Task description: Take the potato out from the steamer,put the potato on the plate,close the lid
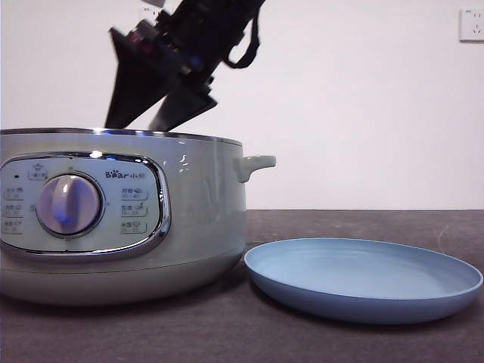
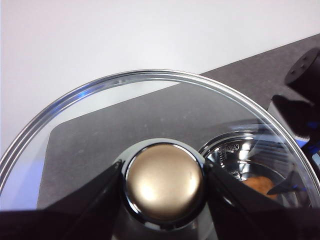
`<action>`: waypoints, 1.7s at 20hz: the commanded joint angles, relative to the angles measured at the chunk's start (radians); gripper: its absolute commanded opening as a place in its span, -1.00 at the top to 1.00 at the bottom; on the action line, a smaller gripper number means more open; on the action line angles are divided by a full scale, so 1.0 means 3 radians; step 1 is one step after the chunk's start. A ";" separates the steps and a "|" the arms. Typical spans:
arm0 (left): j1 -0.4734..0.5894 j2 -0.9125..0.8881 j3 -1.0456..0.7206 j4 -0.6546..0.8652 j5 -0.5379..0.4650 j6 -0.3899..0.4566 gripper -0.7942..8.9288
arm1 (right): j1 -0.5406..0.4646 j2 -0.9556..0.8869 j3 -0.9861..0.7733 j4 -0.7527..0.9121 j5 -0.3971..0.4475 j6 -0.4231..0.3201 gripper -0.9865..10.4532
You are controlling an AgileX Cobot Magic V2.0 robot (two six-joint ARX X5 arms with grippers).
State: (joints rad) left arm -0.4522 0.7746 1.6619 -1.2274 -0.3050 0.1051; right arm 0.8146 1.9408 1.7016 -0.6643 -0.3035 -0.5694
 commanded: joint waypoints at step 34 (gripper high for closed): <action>0.0001 0.0671 0.0043 0.0814 0.0703 0.0039 0.85 | -0.0849 -0.1714 0.1006 -0.1750 0.0497 0.0546 0.85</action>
State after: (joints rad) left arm -0.4526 0.9901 1.6619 -1.0409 -0.1040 0.1051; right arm 0.5716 1.4342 2.0048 -1.1870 -0.1513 -0.4328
